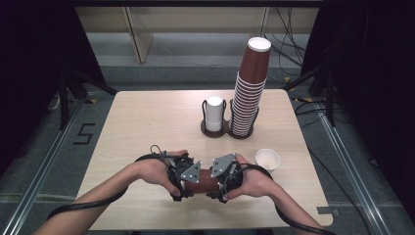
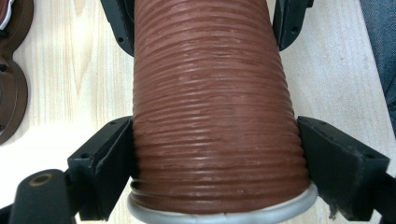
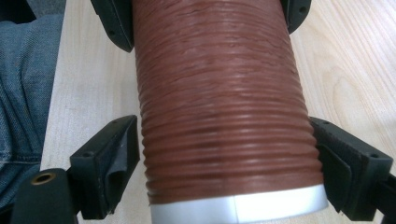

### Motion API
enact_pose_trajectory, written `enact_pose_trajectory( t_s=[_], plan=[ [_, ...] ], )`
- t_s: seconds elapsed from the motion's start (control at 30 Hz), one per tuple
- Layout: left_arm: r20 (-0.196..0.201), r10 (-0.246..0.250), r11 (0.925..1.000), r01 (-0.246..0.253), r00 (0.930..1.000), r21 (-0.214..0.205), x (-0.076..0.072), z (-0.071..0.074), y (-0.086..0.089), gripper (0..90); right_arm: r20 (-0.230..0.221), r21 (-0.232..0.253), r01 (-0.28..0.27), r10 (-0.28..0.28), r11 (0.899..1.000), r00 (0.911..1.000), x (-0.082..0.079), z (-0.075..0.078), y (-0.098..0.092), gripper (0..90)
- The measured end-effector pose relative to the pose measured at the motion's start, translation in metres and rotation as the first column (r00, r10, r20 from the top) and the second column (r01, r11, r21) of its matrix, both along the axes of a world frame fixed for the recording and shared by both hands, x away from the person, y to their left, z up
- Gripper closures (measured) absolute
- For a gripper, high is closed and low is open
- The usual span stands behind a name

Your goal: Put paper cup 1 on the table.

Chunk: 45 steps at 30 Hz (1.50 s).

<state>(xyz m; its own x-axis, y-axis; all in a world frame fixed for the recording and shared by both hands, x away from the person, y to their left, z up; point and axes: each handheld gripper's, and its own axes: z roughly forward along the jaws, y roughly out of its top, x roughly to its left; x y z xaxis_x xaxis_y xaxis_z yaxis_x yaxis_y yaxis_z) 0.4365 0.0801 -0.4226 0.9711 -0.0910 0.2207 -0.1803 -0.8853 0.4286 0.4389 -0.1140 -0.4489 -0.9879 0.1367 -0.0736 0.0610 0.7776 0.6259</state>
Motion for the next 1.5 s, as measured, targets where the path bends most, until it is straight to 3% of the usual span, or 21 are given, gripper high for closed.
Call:
enact_pose_trajectory(
  t_s=[0.33,0.73,0.83,0.87,0.93,0.97,1.17,1.23,1.4,1.5],
  plan=[
    [-0.002,-0.01,0.9999,0.01,0.9999,0.0,-0.001,0.0,-0.001,14.0,0.01,-0.009,-0.02,0.02,1.0,0.9997,0.002,0.0,0.0,21.7],
    [-0.005,-0.012,0.9999,0.012,0.9999,-0.009,0.0,-0.001,-0.001,11.2,0.023,-0.012,-0.049,0.05,0.999,0.9985,0.004,-0.003,-0.001,23.1],
    [0.01,-0.002,0.9998,0.002,1.0,-0.021,0.001,-0.001,0.001,5.9,0.029,-0.012,-0.036,0.037,0.999,0.9989,0.005,-0.003,-0.002,23.1],
    [0.009,0.001,0.9997,-0.001,1.0,-0.025,0.002,-0.001,0.001,3.8,-0.006,-0.014,-0.008,0.007,1.0,1.0,0.002,-0.003,-0.003,23.1],
    [0.006,0.007,0.9992,-0.007,1.0,-0.04,0.002,-0.001,0.003,0.5,0.032,-0.005,-0.037,0.037,0.999,0.9988,0.005,-0.004,-0.005,23.1],
    [0.008,0.011,0.9988,-0.011,0.9999,-0.048,0.002,-0.001,0.004,0.0,0.023,-0.001,-0.024,0.024,1.0,0.9995,0.005,-0.004,-0.006,23.1],
    [-0.001,0.036,0.9945,-0.036,0.9993,-0.099,0.002,-0.003,0.009,0.0,0.023,0.022,-0.016,0.015,1.0,0.9996,0.003,-0.006,-0.01,23.1],
    [-0.006,0.044,0.9918,-0.044,0.999,-0.12,0.003,-0.003,0.011,0.0,-0.015,0.029,0.028,-0.028,0.999,0.9995,0.0,-0.006,-0.011,23.1],
    [0.003,0.055,0.9862,-0.054,0.9985,-0.156,0.003,-0.003,0.016,0.0,0.027,0.062,0.005,-0.007,0.998,0.9996,0.003,-0.007,-0.014,23.1],
    [0.005,0.061,0.9811,-0.059,0.9981,-0.185,0.002,-0.003,0.018,0.0,0.007,0.085,0.023,-0.023,0.996,0.9997,0.001,-0.009,-0.015,23.1]
  ],
)
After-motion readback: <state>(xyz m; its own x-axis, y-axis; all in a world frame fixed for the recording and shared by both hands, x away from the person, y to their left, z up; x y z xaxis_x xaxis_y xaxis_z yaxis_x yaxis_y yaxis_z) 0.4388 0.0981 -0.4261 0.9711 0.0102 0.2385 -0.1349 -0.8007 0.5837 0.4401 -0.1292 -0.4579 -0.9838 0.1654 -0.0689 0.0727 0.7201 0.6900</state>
